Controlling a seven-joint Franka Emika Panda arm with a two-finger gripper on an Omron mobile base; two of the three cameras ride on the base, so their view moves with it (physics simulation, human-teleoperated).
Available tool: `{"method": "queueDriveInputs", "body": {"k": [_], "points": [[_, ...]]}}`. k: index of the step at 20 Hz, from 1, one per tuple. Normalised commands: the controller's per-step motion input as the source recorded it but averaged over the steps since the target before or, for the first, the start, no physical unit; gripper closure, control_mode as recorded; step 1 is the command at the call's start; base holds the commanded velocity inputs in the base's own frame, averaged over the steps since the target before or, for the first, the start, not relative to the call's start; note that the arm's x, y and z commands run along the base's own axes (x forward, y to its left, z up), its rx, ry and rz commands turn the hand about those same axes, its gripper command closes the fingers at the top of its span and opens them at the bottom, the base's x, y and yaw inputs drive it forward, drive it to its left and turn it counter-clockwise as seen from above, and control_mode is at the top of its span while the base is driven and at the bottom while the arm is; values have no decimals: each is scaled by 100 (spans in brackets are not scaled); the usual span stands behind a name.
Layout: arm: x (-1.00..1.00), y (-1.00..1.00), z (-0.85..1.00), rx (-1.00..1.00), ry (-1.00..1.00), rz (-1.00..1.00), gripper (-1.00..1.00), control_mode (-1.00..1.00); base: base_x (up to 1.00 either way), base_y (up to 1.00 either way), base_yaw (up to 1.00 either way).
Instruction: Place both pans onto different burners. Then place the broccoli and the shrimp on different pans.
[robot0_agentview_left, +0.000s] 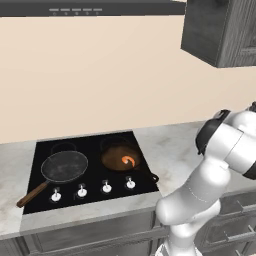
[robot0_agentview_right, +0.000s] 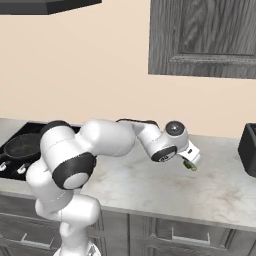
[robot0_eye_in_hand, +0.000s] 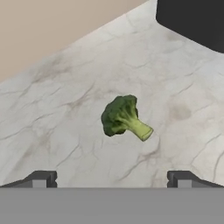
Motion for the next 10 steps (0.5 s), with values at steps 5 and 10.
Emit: {"method": "queueDriveInputs", "body": {"k": [5,10], "points": [[23,-1,0,-1,0,0,-100,-100,0,0,0],[31,-8,0,-1,2,-3,-100,-100,0,0,0]]}}
